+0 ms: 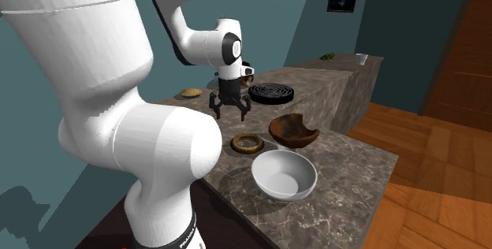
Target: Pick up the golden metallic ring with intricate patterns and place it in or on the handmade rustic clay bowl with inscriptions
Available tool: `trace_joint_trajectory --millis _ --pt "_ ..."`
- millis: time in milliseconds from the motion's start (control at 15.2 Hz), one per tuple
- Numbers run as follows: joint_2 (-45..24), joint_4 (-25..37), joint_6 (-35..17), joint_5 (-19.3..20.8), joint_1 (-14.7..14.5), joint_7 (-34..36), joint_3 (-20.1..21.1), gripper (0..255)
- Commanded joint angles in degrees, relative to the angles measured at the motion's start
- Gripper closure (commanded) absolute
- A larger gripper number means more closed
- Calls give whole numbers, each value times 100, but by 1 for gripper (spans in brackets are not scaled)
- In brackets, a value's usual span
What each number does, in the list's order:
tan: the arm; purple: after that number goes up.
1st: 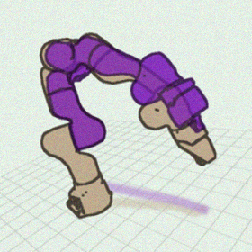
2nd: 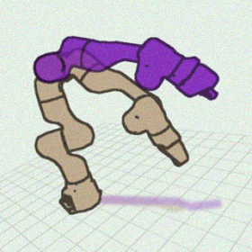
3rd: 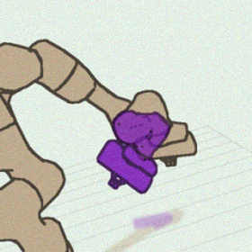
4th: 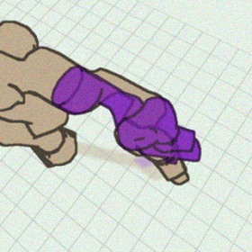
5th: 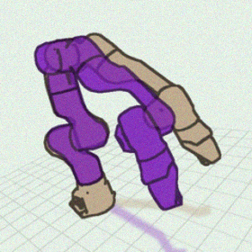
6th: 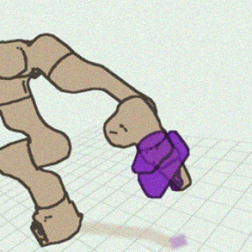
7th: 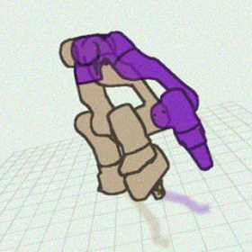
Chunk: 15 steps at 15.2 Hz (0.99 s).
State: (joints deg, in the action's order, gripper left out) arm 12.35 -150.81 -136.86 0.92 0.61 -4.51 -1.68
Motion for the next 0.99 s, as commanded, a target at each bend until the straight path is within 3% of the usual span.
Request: trace_joint_trajectory --millis 0,264,924 --pt "-555 128 -405 -26 -7 -55 -17 0" --pt "-1569 414 -1070 -110 -8 -195 -37 0" --pt "-2294 432 -1769 -171 4 -247 -17 0"
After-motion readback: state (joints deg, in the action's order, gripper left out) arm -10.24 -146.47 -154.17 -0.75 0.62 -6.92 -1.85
